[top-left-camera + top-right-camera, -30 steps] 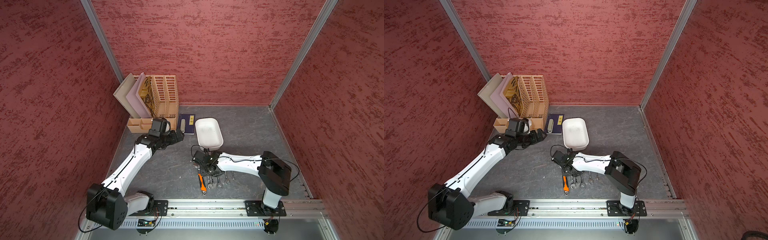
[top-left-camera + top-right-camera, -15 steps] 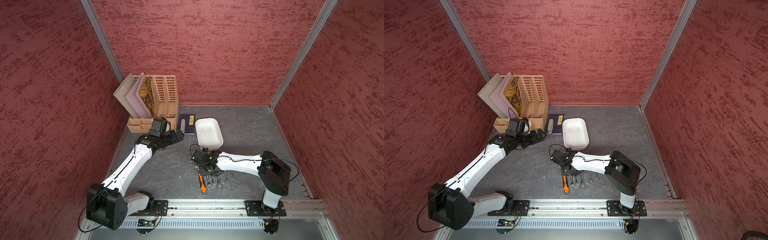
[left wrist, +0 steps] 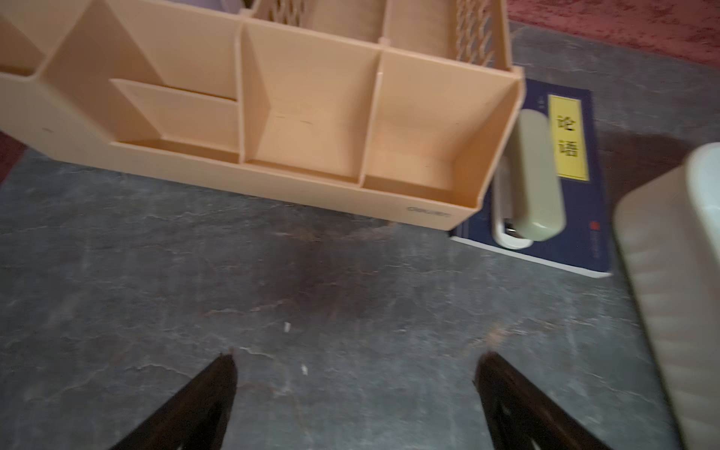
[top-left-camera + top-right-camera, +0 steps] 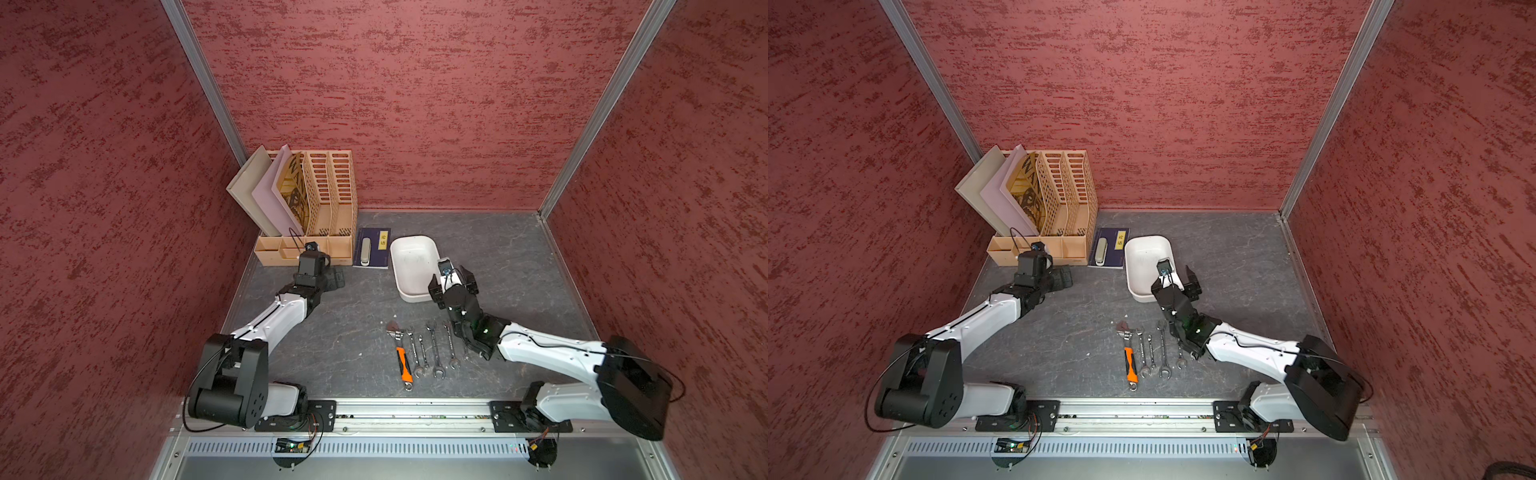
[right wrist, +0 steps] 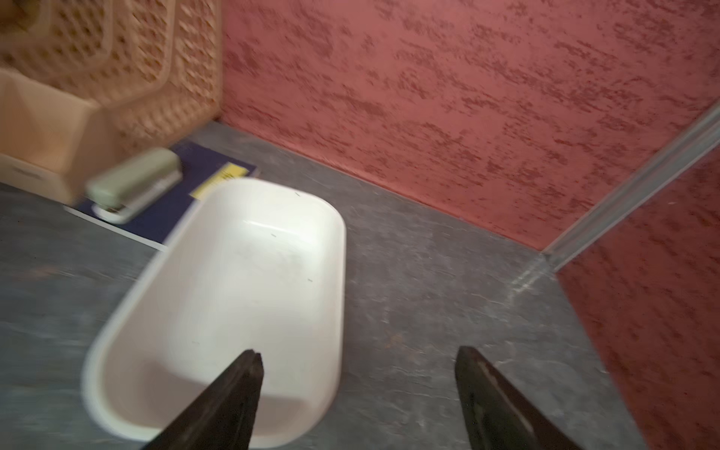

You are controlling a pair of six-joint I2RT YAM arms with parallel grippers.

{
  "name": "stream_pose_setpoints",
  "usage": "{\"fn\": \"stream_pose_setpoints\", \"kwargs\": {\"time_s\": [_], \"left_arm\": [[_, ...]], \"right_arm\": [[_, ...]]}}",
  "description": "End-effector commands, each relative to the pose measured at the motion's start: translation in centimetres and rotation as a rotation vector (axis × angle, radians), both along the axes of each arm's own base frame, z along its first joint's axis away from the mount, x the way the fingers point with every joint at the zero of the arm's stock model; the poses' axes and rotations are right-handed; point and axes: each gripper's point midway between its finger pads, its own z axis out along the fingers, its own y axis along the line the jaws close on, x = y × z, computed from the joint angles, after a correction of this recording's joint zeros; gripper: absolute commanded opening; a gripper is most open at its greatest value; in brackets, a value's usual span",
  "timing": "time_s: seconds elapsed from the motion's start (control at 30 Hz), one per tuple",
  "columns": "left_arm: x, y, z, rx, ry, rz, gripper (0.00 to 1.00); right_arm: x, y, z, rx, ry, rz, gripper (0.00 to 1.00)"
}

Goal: Take out the wrench from the storage box
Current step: Reset both arms

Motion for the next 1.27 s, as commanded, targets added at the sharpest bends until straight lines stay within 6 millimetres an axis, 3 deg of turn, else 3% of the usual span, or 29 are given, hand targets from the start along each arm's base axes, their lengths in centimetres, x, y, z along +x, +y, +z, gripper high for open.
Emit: {"fn": "stream_pose_setpoints", "kwargs": {"time_s": [0.0,0.1,0.2,0.3,0.4,0.47,0.6,1.23], "left_arm": [[2.5,-0.5,6.1,0.083,-0.362,-0.121,1.00],[2.7,-1.0,4.8,0.146,-0.395,-0.200,1.00],[2.2,-1.2,3.1,0.139,-0.446,-0.227,1.00],[2.4,0.8,2.5,0.074,-0.431,-0.156,1.00],[2.6,1.2,1.2,0.055,-0.422,-0.153,1.00],[2.8,1.6,1.1,0.017,-0.418,-0.155,1.00],[2.9,1.6,1.3,0.020,-0.431,-0.154,1.00],[2.8,1.7,1.2,0.012,-0.424,-0.150,1.00]], "right_arm": [[3.1,-4.4,3.8,0.022,-0.191,-0.100,0.89],[4.0,-6.9,1.8,-0.013,-0.208,-0.160,0.98],[4.7,-10.0,-1.0,0.012,-0.179,-0.201,0.98],[4.8,-12.1,-1.4,0.080,-0.202,-0.214,0.98],[4.6,-15.1,-2.0,0.280,-0.154,-0.196,0.98],[4.3,-17.5,-3.5,0.438,-0.127,-0.177,0.98],[6.3,-16.7,-4.4,0.439,-0.043,-0.117,0.98],[6.3,-16.0,-4.4,0.441,-0.022,-0.064,0.98]]}}
